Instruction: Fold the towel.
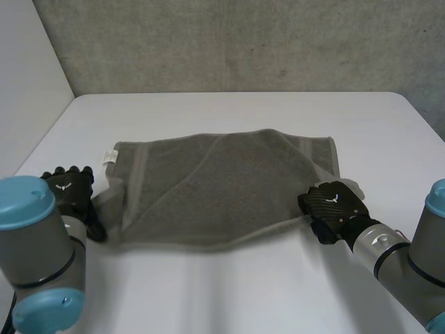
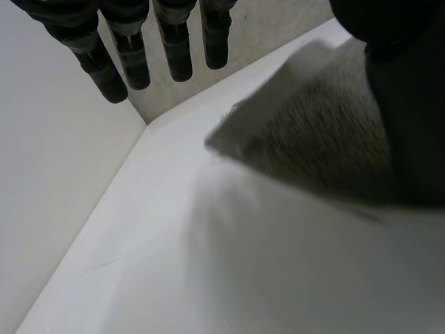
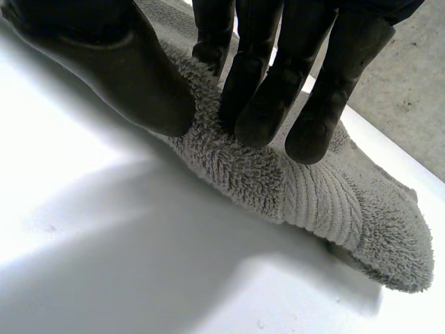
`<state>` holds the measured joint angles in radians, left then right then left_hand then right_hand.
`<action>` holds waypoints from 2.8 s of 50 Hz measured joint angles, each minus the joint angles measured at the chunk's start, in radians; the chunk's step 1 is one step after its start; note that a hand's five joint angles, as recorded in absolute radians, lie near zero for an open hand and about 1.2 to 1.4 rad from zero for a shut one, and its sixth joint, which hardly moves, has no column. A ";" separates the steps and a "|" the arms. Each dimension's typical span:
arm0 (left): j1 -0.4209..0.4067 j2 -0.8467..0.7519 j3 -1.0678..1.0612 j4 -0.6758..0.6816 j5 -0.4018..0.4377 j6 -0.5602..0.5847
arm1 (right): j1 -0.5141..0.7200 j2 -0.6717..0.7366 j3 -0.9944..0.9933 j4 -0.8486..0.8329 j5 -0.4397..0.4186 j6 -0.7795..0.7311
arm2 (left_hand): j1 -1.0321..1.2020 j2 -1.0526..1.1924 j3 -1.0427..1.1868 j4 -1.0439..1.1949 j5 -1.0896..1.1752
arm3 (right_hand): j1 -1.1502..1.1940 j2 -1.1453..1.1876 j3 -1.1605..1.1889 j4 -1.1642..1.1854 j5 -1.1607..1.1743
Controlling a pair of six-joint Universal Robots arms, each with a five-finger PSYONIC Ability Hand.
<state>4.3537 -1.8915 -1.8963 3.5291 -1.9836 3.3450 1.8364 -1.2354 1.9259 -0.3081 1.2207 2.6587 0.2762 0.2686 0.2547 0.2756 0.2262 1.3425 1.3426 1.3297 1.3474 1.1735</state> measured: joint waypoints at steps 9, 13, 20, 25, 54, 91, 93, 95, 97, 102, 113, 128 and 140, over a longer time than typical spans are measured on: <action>-0.031 0.152 -0.084 0.010 0.008 0.001 | 0.002 0.010 -0.002 0.000 0.003 0.000 | -0.003 0.000 -0.001 0.000 -0.002 | 0.000 0.000 0.000 0.000 0.000; -0.040 0.208 -0.100 0.018 0.024 0.003 | 0.003 0.010 -0.001 0.001 0.002 0.000 | -0.004 0.000 -0.001 0.000 -0.002 | 0.000 0.000 0.000 0.000 0.000; -0.042 0.244 -0.129 0.024 0.163 0.012 | 0.004 0.010 -0.001 0.001 0.002 0.000 | -0.004 0.000 -0.001 0.000 0.001 | 0.000 0.000 0.000 0.000 0.000; -0.040 0.238 -0.170 0.008 0.320 0.047 | 0.004 0.010 -0.001 0.001 0.002 0.000 | -0.004 0.000 0.000 0.000 0.009 | 0.000 0.000 0.000 0.000 0.000; 0.016 0.052 -0.216 -0.007 0.390 0.249 | 0.004 0.011 0.001 0.000 0.003 -0.003 | 0.054 0.063 0.079 0.052 0.112 | 0.000 0.000 0.000 0.000 0.000; 0.013 -0.044 -0.078 0.049 0.370 0.232 | 0.006 0.025 0.003 0.001 0.007 -0.027 | 0.345 0.347 0.366 0.346 0.386 | 0.000 0.000 0.000 0.000 0.000; 0.012 -0.043 -0.071 0.056 0.358 0.230 | 0.006 0.025 0.003 0.000 0.008 -0.027 | 0.481 0.484 0.495 0.478 0.511 | 0.000 0.000 0.000 0.000 0.000; 0.011 -0.042 -0.067 0.061 0.347 0.228 | 0.005 0.025 0.003 0.000 0.010 -0.027 | 0.585 0.588 0.604 0.588 0.610 | 0.000 0.000 0.000 0.000 0.000; 0.010 -0.042 -0.065 0.064 0.338 0.226 | 0.005 0.025 0.003 0.000 0.012 -0.027 | 0.645 0.650 0.663 0.646 0.675 | 0.000 0.000 0.000 0.000 0.000; 0.008 -0.041 -0.066 0.068 0.322 0.223 | 0.005 0.025 0.002 0.000 0.015 -0.026 | 0.683 0.696 0.707 0.686 0.722 | 0.000 0.000 0.000 0.000 0.001; 0.009 -0.052 -0.069 0.083 0.321 0.224 | 0.004 0.025 0.001 0.000 0.017 -0.026 | 0.886 0.899 0.917 0.883 0.933 | 0.000 0.000 0.000 0.000 0.000; -0.016 -0.046 -0.113 0.079 0.323 0.225 | 0.002 0.025 -0.002 0.000 0.020 -0.026 | 0.888 0.897 0.914 0.883 0.936 | 0.000 0.000 0.000 0.000 0.000; -0.029 -0.052 -0.123 0.081 0.331 0.226 | 0.003 0.025 -0.004 0.000 0.020 -0.026 | 0.819 0.828 0.843 0.821 0.869 | 0.000 0.000 0.000 0.000 0.000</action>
<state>4.3245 -1.9437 -2.0197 3.6104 -1.6528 3.5708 1.8390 -1.2103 1.9216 -0.3083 1.2410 2.6323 1.0956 1.0964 1.0975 1.0962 1.0955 1.3425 1.3426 1.3297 1.3475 1.1735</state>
